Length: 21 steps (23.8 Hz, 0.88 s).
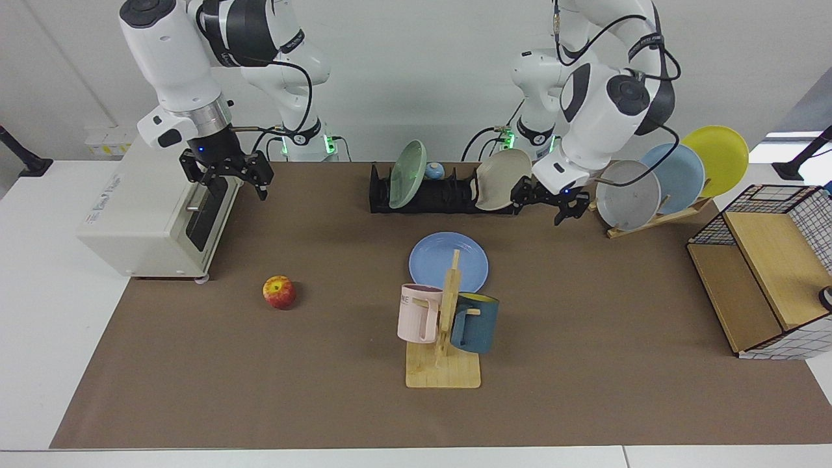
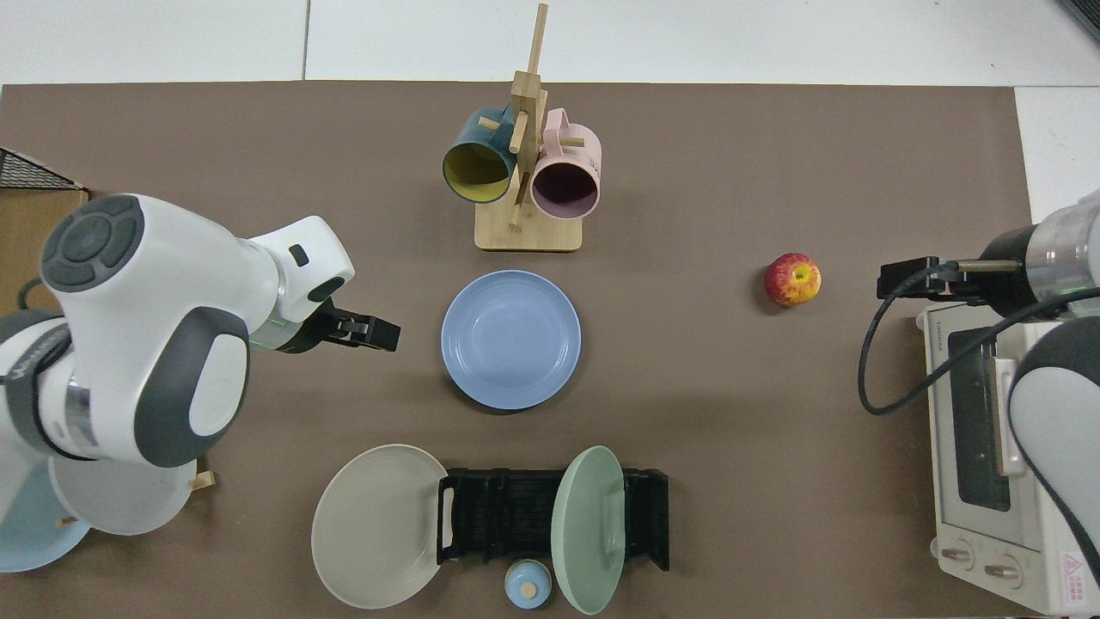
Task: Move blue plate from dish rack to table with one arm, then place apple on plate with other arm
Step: 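Retract the left gripper while the right gripper reaches the apple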
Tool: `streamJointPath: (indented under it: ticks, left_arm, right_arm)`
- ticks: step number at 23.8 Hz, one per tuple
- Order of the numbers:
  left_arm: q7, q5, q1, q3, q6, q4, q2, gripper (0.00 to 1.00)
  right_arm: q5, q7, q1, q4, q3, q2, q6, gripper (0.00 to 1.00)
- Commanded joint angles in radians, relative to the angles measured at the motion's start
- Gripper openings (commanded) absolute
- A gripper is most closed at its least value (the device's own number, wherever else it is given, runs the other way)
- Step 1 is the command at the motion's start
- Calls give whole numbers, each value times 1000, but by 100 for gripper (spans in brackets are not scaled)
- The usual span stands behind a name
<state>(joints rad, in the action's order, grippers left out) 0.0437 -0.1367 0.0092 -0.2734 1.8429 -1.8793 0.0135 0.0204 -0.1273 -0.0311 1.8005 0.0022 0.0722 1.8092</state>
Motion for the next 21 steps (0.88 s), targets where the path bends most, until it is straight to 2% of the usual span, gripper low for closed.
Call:
streamJointPath:
  ticks: [1, 8, 13, 18, 21]
  left_arm:
    - [-19, 106, 6, 0, -171, 149, 2, 99]
    - [-18, 195, 12, -1, -275, 304, 3, 100]
    - [-19, 198, 17, 2, -347, 408, 28, 100]
    - [-15, 195, 18, 6, -340, 399, 19, 100]
    - [-16, 183, 17, 25, -343, 350, -10, 100]
  right_arm:
    - [20, 17, 16, 2, 7, 0, 15, 100]
    - [20, 17, 16, 2, 7, 0, 15, 100]
    - [15, 29, 17, 2, 7, 1, 9, 100]
    - [16, 155, 14, 13, 7, -20, 54, 100]
    - [20, 163, 30, 17, 7, -110, 102, 100]
